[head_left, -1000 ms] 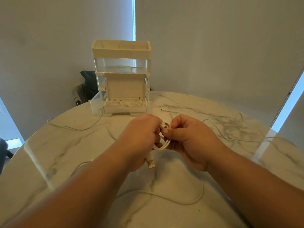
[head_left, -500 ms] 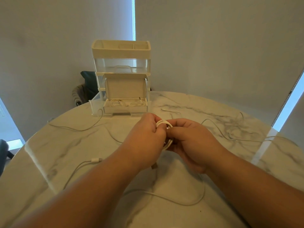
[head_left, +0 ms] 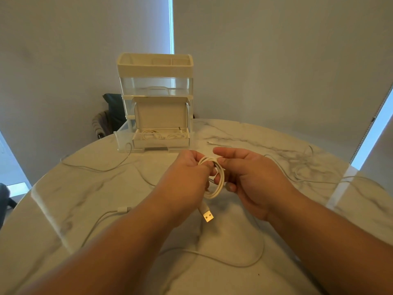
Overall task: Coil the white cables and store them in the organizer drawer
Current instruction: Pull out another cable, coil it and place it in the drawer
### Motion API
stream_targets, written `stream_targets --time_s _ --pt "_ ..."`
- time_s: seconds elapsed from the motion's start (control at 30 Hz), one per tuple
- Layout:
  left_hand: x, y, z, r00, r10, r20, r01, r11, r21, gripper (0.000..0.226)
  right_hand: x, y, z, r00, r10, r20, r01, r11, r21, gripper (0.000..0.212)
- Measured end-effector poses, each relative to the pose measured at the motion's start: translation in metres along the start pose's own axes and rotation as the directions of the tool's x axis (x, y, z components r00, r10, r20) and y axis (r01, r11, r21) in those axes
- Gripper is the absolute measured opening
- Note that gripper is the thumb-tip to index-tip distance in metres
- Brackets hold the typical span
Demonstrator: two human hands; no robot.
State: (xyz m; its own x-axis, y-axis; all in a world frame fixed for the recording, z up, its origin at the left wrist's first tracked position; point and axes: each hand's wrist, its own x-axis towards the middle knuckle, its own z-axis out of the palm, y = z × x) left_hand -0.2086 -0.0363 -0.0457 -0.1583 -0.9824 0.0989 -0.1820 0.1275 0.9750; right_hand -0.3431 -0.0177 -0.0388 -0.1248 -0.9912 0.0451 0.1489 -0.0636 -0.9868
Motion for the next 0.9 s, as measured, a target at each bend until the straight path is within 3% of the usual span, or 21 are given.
stream_targets --time_s 0.13,0.3,0.47,0.67,0.77,0.9 --pt "0.000 0.000 0.001 0.999 -0.001 0.035 0.004 0.996 -0.084 0.008 0.001 0.003 0.002 0.999 -0.050 -0.009 0.051 0.998 0.022 0.024" --pt "-0.003 0.003 0.002 1.000 0.019 0.025 -0.017 0.998 -0.060 0.013 0.001 0.005 0.002 0.996 -0.085 -0.023 0.086 0.994 0.064 0.018" --pt "-0.003 0.002 0.002 0.994 0.047 0.096 -0.050 0.998 0.031 0.006 0.002 0.003 -0.001 0.994 -0.102 -0.038 0.105 0.992 0.075 0.029" --pt "-0.001 -0.002 0.000 0.978 -0.048 0.202 0.037 0.998 0.058 0.022 -0.002 0.004 -0.002 0.982 -0.190 -0.019 0.185 0.971 -0.149 0.035" --pt "-0.007 0.006 -0.001 0.977 -0.070 0.203 0.086 0.994 -0.073 0.022 -0.007 0.001 -0.002 0.970 -0.241 -0.024 0.220 0.919 -0.328 0.028" --pt "-0.006 0.007 -0.009 0.989 -0.088 0.119 0.111 0.973 -0.201 0.028 -0.010 -0.001 -0.001 0.961 -0.275 -0.027 0.237 0.871 -0.431 0.026"
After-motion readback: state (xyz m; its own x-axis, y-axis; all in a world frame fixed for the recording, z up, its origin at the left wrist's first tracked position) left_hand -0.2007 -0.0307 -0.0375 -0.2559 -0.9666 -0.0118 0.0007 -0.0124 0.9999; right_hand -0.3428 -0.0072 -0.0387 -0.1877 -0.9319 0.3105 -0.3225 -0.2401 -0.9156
